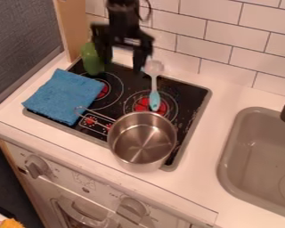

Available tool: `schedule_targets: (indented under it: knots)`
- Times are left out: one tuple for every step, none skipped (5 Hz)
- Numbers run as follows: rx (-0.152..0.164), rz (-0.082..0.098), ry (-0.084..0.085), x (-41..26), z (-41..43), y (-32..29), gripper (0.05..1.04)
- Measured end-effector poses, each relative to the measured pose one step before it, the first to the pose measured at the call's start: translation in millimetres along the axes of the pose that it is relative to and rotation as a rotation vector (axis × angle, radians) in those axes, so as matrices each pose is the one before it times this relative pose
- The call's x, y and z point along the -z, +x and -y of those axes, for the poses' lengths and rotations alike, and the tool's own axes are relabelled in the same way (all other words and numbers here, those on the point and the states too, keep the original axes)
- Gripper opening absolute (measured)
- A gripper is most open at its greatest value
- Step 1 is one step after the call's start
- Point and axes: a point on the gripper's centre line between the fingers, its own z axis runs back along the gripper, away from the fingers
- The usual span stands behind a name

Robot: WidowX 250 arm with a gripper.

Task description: Moved the green object into the silver pot.

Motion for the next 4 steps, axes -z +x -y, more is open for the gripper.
schedule_targets:
  knots:
    - [-0.05, -0.0057, 0.0263, -2.16, -28.31, 18.87, 1.001]
    - [-0.0354, -0.0151, 0.0232, 9.89, -18.53, 19.06, 1.001]
    - [0.0014, 0.0069, 0.0116, 5.39, -3.13, 15.72, 1.001]
    - [-0.0001, -0.023, -0.003, 8.88, 0.62, -1.36, 0.95]
